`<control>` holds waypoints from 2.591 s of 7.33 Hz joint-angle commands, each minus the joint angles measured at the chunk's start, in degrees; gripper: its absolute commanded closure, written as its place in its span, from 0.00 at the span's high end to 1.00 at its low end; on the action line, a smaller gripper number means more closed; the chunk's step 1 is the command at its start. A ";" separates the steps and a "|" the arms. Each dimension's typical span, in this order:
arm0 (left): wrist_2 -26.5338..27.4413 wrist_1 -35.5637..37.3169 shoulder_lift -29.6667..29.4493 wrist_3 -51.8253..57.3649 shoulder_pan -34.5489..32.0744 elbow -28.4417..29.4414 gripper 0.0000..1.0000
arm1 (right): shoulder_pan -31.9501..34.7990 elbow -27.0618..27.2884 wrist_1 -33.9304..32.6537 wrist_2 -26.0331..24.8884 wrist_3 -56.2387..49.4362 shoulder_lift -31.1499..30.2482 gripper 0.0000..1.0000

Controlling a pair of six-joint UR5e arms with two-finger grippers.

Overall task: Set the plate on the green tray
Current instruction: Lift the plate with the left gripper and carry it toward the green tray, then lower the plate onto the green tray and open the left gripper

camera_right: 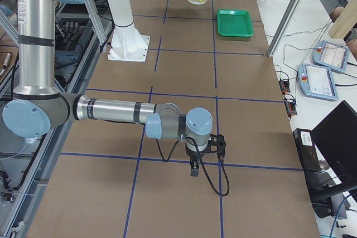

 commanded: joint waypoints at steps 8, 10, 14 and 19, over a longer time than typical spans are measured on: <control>22.89 -25.67 -24.49 -52.63 10.98 25.99 0.00 | 0.00 0.00 0.06 0.00 0.00 0.00 1.00; 23.09 -25.78 -24.77 -52.83 11.43 26.45 0.00 | 0.00 0.00 -0.02 0.00 0.00 -0.09 1.00; 23.88 -29.74 -24.06 -52.74 12.22 26.71 1.00 | 0.00 0.00 -0.02 0.00 0.00 0.00 1.00; 18.89 -25.21 -17.59 -47.41 7.66 15.08 1.00 | 0.00 0.00 -0.02 0.00 0.00 0.00 1.00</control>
